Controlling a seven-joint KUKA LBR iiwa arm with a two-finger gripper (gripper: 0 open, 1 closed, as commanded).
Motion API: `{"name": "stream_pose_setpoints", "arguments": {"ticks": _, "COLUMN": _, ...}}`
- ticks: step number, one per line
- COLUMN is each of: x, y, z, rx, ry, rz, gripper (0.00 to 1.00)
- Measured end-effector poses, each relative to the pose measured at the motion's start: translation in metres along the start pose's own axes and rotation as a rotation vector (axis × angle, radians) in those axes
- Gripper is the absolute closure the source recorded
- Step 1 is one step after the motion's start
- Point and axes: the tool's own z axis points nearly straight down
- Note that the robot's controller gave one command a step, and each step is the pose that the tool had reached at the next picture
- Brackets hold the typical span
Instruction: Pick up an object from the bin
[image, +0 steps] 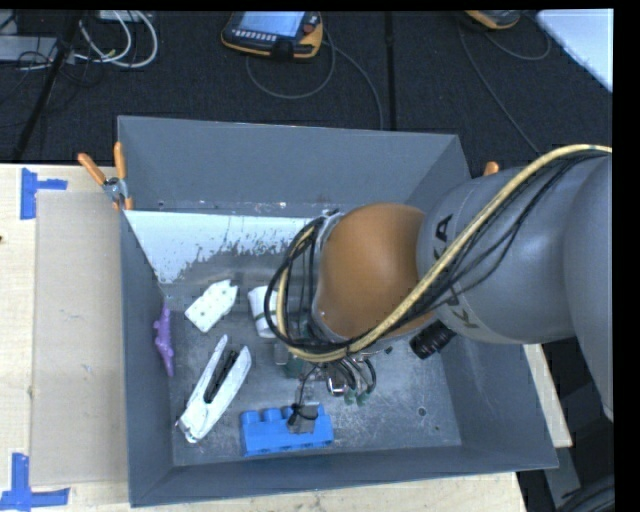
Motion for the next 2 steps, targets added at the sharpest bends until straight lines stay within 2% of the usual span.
{"name": "stream_pose_setpoints", "arguments": {"ticks": 1, "x": -0.002, "y": -0.001, "z": -0.004, "rx": -0.001, "ry": -0.008, "rz": 0.004, "gripper": 0.0}}
{"name": "stream_pose_setpoints", "arguments": {"ticks": 2, "x": 0.013, "y": -0.004, "z": 0.046, "rx": -0.001, "ry": -0.005, "rz": -0.107, "gripper": 0.0}}
